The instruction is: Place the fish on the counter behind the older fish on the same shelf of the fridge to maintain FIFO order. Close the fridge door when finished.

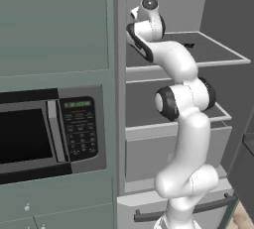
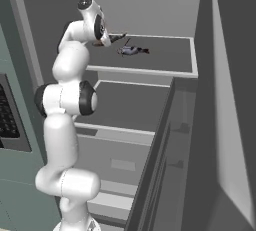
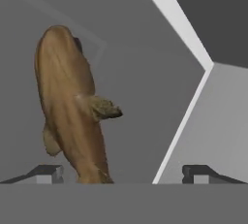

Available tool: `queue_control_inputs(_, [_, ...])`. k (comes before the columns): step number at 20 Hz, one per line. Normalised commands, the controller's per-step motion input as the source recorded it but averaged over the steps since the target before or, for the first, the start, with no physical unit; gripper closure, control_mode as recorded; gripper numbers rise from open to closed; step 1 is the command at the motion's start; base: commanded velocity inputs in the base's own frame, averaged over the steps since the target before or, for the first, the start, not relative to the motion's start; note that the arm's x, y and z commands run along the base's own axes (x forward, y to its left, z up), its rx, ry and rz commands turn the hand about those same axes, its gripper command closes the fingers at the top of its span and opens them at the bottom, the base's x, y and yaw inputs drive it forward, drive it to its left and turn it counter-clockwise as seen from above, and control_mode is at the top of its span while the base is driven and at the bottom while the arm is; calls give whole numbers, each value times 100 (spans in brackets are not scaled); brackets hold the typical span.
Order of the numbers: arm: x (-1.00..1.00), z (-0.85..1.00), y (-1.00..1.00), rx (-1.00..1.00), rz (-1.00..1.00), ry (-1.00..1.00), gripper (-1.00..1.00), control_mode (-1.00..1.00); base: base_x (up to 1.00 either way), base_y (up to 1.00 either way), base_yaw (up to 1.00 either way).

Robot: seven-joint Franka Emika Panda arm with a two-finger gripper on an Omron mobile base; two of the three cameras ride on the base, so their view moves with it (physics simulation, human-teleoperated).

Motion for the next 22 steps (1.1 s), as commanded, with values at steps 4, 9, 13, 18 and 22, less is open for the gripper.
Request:
queue_control_inputs(4, [-54, 1, 0, 0, 0, -7, -100, -100, 0, 0, 0])
queue_control_inputs(9, [-90, 2, 0, 0, 0, -20, -100, -100, 0, 0, 0])
queue_control_inputs(13, [-100, 2, 0, 0, 0, -16, -100, -100, 0, 0, 0])
queue_control_inputs(18, [-100, 7, 0, 2, 0, -7, -100, -100, 0, 0, 0])
queue_control_inputs(22, [-100, 0, 0, 10, 0, -1, -100, -100, 0, 0, 0])
